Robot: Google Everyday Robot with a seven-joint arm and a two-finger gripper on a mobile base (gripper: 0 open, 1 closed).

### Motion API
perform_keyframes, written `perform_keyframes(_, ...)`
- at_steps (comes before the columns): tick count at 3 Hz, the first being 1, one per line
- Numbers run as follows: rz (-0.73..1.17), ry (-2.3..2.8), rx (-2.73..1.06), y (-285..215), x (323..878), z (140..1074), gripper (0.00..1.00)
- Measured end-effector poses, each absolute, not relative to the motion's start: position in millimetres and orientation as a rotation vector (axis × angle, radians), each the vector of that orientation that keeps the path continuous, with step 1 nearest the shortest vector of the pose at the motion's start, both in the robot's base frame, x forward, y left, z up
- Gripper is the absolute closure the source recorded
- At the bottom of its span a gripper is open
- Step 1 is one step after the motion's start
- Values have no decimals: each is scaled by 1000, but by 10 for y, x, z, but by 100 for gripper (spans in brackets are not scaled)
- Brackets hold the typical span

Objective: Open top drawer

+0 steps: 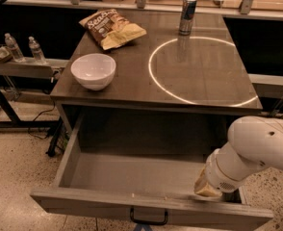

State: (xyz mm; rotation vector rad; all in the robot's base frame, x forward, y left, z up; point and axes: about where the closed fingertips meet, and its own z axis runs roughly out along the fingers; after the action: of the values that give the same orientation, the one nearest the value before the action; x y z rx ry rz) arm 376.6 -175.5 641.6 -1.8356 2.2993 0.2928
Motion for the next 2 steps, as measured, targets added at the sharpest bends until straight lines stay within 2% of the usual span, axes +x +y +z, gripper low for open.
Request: perform_keyframes(2,336,2207,-1775,-1774,4107,6515,100)
